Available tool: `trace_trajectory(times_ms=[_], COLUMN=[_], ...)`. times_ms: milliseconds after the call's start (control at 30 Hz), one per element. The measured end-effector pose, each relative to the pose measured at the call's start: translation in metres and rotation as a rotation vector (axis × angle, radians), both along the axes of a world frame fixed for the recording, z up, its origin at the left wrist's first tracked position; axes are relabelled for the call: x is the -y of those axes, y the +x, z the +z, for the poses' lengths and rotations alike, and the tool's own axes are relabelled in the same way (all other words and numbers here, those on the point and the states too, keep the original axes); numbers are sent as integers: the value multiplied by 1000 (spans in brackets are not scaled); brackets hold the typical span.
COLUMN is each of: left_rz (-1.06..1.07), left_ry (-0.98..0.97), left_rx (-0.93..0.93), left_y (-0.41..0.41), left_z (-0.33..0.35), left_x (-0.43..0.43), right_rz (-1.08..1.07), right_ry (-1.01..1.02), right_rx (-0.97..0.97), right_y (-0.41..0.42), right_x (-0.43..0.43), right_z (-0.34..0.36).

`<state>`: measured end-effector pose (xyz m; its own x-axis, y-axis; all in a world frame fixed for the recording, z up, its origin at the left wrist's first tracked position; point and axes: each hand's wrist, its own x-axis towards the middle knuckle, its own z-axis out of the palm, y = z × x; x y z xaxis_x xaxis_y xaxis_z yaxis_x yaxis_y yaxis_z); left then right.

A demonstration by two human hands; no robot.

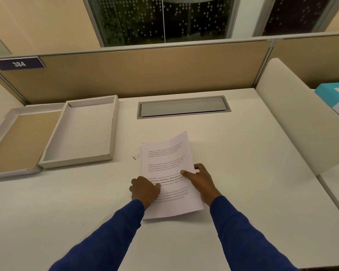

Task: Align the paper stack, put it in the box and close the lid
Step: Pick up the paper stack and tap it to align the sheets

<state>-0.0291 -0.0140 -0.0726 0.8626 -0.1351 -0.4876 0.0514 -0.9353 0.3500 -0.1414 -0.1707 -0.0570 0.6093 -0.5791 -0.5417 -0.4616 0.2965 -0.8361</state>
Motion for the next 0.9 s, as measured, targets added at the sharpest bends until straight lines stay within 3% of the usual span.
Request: trace_trajectory(times_ms=[167,400,500,600,800,900], left_rz=[3,8,20,26,16,21], left_ry=[-12,6,-1,-12,-10,-24], left_rx=[8,0,-3,4,11,8], left_y=[-1,-1,-2,-3,-6,-7], left_z=[-1,1,1,1,7,8], left_x=[-1,1,1,1,1,1], right_rz=[29,288,342,318,129,108], right_ry=[-47,-722,-805,-701,-101,82], right_rx=[48,-131,-135,-151,-114,-98], right_y=[-7,5,16,22,23,22], right_x=[-3,-37,-65,-70,-6,19], right_z=[2,24,36,41,41,23])
